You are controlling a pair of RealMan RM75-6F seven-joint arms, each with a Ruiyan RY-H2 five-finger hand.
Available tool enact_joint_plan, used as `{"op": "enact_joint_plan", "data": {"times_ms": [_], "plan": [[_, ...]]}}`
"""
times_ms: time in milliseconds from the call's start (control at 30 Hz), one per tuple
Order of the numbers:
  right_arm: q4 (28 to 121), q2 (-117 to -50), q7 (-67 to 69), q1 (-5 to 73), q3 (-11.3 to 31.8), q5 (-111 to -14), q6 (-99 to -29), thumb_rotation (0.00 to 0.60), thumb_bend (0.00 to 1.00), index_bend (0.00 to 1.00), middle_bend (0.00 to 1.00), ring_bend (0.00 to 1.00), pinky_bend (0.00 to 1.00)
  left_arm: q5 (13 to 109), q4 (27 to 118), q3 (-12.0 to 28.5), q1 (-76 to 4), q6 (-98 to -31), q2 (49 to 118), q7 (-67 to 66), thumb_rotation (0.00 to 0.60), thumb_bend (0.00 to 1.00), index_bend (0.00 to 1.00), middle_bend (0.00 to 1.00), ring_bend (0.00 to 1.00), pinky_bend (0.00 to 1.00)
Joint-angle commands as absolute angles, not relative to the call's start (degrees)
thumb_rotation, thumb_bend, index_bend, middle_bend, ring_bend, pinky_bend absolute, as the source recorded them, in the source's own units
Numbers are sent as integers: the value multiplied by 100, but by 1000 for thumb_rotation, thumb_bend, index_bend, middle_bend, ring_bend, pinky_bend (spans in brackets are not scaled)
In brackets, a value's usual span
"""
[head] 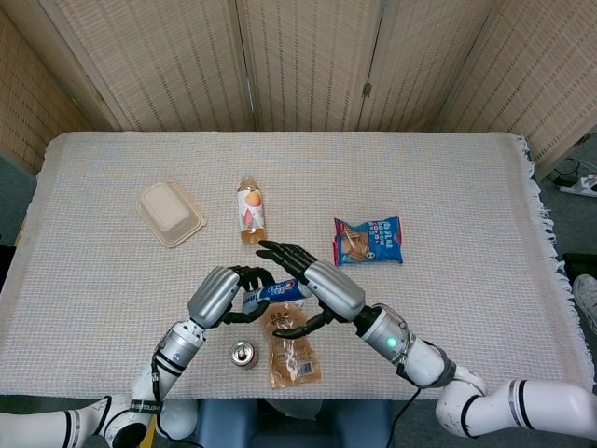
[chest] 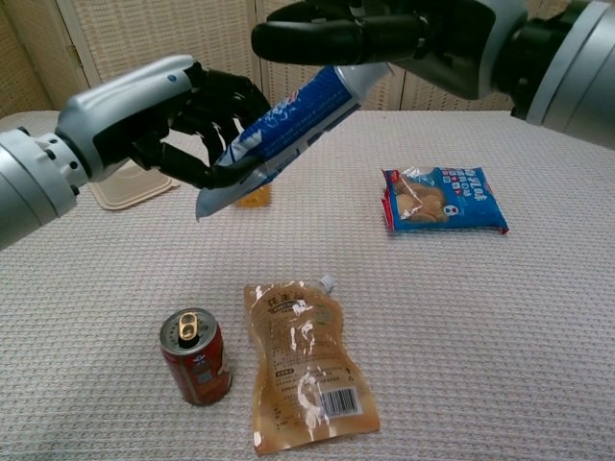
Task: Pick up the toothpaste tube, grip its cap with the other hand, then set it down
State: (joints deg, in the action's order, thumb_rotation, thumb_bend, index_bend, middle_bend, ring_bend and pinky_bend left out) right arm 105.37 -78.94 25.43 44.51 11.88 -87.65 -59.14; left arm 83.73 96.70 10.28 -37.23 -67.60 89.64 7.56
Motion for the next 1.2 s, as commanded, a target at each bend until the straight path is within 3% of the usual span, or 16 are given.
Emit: {"op": "enact_joint_plan", "data": {"times_ms": [33,700,1200], "plan": [[10461,-8004,2601,4463,1207,-8815,-6018,329,134,0,0,0,0,8352,9683,1041,-3725,-6755,8965,785,600,800,777,816,676,573],[10148,-8414,3372,4580,1225,-8981,-6275,328,135,0,0,0,0,8332,9727,1137,-3744,-6757,8966,1336,600,801,778,817,676,563],[10228,-8166,3930,4521,1150,-9187,-6486,325,134,0,0,0,0,8573,9534,1059,-3714,-6903,8949,1565,600,801,779,817,676,555]]}}
